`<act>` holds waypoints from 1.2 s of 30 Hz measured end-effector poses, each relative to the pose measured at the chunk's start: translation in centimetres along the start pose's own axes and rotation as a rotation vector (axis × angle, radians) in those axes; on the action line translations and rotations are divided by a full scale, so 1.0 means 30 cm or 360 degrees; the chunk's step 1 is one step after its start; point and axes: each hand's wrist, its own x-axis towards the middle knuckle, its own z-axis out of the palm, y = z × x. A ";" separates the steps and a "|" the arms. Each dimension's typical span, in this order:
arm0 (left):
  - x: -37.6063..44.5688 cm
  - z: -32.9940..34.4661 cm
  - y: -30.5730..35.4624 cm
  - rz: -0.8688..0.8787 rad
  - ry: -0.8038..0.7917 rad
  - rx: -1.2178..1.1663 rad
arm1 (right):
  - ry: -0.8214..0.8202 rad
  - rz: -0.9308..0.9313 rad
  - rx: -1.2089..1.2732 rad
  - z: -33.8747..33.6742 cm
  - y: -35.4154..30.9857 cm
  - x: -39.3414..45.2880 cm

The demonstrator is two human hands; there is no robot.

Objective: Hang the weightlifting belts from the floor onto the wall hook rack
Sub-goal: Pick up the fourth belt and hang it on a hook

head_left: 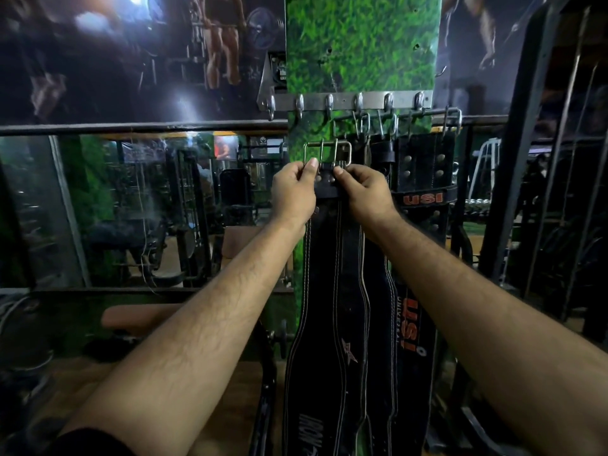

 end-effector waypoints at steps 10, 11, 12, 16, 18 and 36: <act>0.270 0.081 0.073 0.0032 0.0119 0.0176 | 0.0182 0.0270 -0.0242 0.058 -0.078 0.257; 0.294 0.088 0.075 0.0012 0.0120 0.0169 | 0.0204 0.0299 -0.0247 0.061 -0.081 0.282; 0.317 0.097 0.077 -0.0011 0.0125 0.0163 | 0.0219 0.0324 -0.0272 0.061 -0.088 0.302; 0.399 0.128 0.074 -0.0158 0.0183 0.0102 | 0.0276 0.0433 -0.0303 0.065 -0.093 0.372; 0.429 0.144 0.063 -0.0227 0.0205 0.0093 | 0.0298 0.0490 -0.0337 0.067 -0.090 0.396; 0.333 0.102 -0.042 -0.0413 -0.0145 -0.0256 | 0.0503 0.0188 -0.0232 0.114 0.032 0.253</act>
